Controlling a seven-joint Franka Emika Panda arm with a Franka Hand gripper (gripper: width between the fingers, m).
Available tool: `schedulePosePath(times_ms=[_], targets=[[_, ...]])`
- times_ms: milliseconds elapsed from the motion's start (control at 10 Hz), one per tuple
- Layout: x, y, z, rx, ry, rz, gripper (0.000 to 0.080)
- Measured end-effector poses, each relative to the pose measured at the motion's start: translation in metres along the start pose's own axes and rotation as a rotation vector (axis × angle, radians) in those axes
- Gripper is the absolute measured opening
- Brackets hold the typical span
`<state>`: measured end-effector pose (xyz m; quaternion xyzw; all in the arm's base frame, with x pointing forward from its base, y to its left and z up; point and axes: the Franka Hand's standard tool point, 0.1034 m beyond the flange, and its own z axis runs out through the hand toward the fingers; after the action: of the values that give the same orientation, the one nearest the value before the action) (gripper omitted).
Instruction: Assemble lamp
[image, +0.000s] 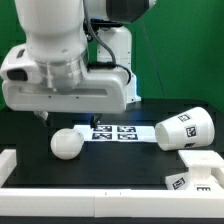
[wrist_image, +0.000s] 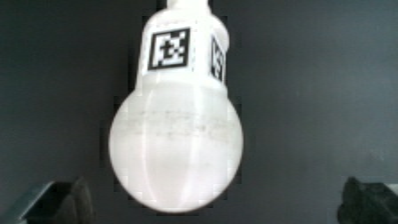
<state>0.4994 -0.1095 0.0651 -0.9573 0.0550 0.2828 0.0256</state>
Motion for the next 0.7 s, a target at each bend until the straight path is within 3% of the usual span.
schedulePosePath(times_ms=[400,500,700], targets=[[-0.001,-0.001,0.010,0.012,-0.291,-0.004,0.0699],[0.003,0.009,0.011,0.016,-0.351,-0.012,0.0699],[0.009,0.013,0.011,0.007,-0.344,-0.006,0.0699]])
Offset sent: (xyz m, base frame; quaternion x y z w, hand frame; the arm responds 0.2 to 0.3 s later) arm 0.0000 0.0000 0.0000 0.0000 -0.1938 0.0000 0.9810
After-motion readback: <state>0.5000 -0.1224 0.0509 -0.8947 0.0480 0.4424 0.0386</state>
